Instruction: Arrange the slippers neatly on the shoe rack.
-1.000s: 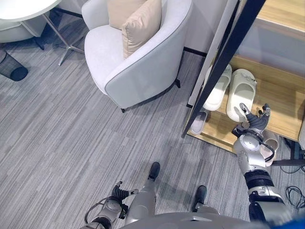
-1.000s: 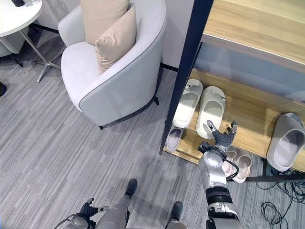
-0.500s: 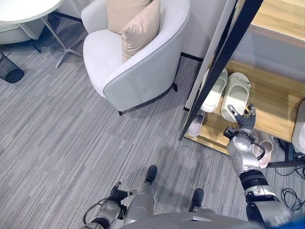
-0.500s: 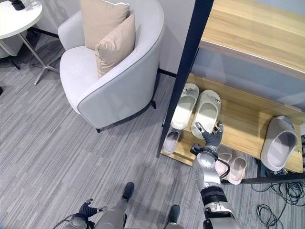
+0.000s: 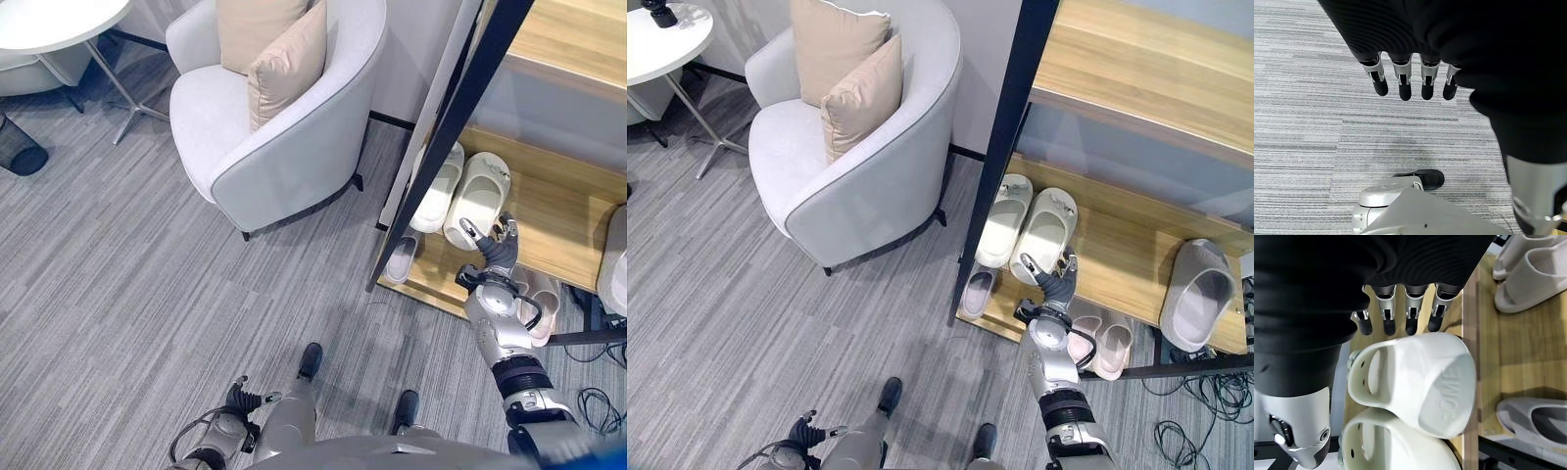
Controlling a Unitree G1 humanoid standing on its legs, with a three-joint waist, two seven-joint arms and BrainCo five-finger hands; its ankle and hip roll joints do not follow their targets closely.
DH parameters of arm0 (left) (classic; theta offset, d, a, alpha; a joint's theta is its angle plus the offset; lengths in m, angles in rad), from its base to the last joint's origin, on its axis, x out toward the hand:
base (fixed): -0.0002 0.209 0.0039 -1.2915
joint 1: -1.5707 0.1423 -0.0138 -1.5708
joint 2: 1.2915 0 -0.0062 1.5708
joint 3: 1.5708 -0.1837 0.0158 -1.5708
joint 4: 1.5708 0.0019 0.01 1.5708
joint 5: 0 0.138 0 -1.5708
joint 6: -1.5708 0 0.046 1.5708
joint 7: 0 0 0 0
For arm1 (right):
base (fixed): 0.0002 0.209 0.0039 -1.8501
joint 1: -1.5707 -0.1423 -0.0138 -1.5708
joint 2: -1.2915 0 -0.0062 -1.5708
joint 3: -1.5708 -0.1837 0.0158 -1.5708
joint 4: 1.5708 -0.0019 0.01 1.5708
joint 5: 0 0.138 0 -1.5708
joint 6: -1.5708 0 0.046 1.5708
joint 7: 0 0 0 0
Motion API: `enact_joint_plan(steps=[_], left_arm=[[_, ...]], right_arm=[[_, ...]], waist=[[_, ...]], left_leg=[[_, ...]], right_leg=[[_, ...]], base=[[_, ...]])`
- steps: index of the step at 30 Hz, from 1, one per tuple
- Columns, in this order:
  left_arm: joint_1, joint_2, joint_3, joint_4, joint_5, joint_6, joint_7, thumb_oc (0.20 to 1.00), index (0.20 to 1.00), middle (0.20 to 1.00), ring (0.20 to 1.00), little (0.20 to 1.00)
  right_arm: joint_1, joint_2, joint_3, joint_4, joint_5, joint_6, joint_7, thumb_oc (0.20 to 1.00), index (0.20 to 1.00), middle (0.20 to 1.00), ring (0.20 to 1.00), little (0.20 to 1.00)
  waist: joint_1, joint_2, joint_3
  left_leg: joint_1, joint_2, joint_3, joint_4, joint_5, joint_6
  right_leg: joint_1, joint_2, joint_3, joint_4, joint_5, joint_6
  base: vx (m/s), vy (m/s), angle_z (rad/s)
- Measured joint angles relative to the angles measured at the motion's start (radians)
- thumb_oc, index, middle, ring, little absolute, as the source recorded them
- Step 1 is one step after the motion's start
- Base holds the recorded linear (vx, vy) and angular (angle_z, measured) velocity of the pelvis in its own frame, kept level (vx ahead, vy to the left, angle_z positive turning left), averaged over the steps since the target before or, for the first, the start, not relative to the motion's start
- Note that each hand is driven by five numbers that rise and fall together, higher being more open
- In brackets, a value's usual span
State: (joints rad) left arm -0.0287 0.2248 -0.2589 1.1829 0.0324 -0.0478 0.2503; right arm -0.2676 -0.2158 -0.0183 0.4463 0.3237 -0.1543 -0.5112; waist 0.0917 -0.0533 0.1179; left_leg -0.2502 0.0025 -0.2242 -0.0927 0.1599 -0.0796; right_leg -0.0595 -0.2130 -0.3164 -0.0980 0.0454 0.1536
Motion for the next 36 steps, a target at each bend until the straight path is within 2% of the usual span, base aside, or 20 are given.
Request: enact_joint_plan(steps=[2,5,11,15,16,21,26,30,33,36], left_arm=[[0.008,-0.002,0.011,0.0,0.001,0.0,-0.001,1.0,1.0,1.0,1.0,1.0],[0.022,-0.011,0.027,0.0,0.02,-0.004,-0.002,1.0,1.0,1.0,1.0,1.0],[0.028,-0.011,0.027,-0.003,0.038,-0.017,-0.004,1.0,1.0,1.0,1.0,1.0],[0.029,-0.011,0.023,-0.003,0.052,-0.029,-0.004,1.0,1.0,1.0,1.0,1.0],[0.03,-0.011,0.024,-0.003,0.06,-0.031,-0.004,1.0,1.0,1.0,1.0,1.0],[0.031,-0.014,0.023,-0.003,0.067,-0.037,-0.004,1.0,1.0,1.0,1.0,1.0],[0.035,-0.025,0.012,-0.006,0.067,-0.046,-0.005,1.0,1.0,1.0,1.0,1.0],[0.037,-0.024,-0.007,-0.013,0.066,-0.045,-0.004,1.0,1.0,1.0,1.0,1.0],[0.045,-0.02,-0.014,-0.013,0.066,-0.046,-0.003,1.0,1.0,1.0,1.0,1.0],[0.058,-0.024,-0.018,-0.012,0.065,-0.047,-0.004,1.0,1.0,1.0,1.0,1.0]], right_arm=[[0.0,-0.012,-0.052,0.0,-0.034,0.0,-0.013,1.0,1.0,1.0,1.0,1.0],[0.0,-0.081,-0.121,-0.04,-0.075,0.0,-0.044,1.0,1.0,1.0,1.0,1.0],[-0.012,-0.293,-0.168,-0.02,-0.261,0.034,-0.107,1.0,1.0,1.0,1.0,1.0],[-0.057,-0.455,-0.168,0.149,-0.348,0.095,-0.122,1.0,1.0,1.0,1.0,1.0],[-0.063,-0.471,-0.17,0.166,-0.348,0.102,-0.123,1.0,1.0,1.0,1.0,1.0],[-0.102,-0.489,-0.168,0.263,-0.348,0.132,-0.125,1.0,1.0,1.0,1.0,1.0],[-0.085,-0.499,-0.193,0.293,-0.347,0.151,-0.132,1.0,1.0,1.0,1.0,1.0],[-0.018,-0.497,-0.215,0.323,-0.347,0.172,-0.154,1.0,1.0,1.0,1.0,1.0],[-0.009,-0.495,-0.281,0.381,-0.339,0.183,-0.165,1.0,1.0,1.0,1.0,1.0],[-0.067,-0.499,-0.267,0.405,-0.319,0.186,-0.168,1.0,1.0,1.0,1.0,1.0]], waist=[[0.002,0.003,0.001],[0.006,0.015,0.0],[0.007,0.026,0.001],[0.005,0.04,0.009],[0.004,0.042,0.01],[-0.022,0.064,0.018],[-0.027,0.094,0.022],[-0.037,0.096,0.022],[-0.057,0.098,0.019],[-0.071,0.133,0.009]], left_leg=[[0.001,0.0,0.0,0.0,-0.001,0.0],[0.004,0.0,0.001,0.0,-0.002,0.003],[0.007,0.0,0.003,0.0,0.0,0.007],[0.007,0.002,0.008,0.0,-0.001,0.006],[0.007,0.004,0.012,0.0,-0.002,0.006],[0.008,0.012,0.021,0.0,-0.004,0.006],[0.023,0.012,0.027,0.0,-0.01,0.005],[0.024,0.013,0.026,0.0,-0.011,0.005],[0.029,0.017,0.026,0.0,-0.011,0.005],[0.018,0.015,0.043,0.0,-0.014,0.008]], right_leg=[[0.001,0.0,0.0,0.0,0.0,0.0],[0.004,-0.001,0.0,0.0,-0.001,0.002],[0.005,0.0,0.001,0.0,-0.003,0.003],[-0.001,0.0,0.003,0.0,-0.006,0.006],[-0.002,0.0,0.003,0.0,-0.008,0.005],[-0.002,0.002,0.01,0.0,-0.007,0.004],[0.004,0.005,0.027,-0.001,-0.01,0.003],[0.006,0.005,0.027,-0.001,-0.011,0.004],[0.011,0.006,0.027,-0.001,-0.011,0.004],[-0.014,0.0,0.038,-0.001,-0.012,0.005]], base=[[0.02,-0.014,0.0],[0.03,-0.032,0.0],[0.01,-0.014,0.0],[0.02,-0.051,-0.02],[0.03,-0.043,-0.11],[0.04,-0.048,-0.06],[0.03,-0.037,-0.07],[0.04,-0.047,0.01],[0.01,-0.057,-0.01],[-0.01,-0.003,-0.12]])
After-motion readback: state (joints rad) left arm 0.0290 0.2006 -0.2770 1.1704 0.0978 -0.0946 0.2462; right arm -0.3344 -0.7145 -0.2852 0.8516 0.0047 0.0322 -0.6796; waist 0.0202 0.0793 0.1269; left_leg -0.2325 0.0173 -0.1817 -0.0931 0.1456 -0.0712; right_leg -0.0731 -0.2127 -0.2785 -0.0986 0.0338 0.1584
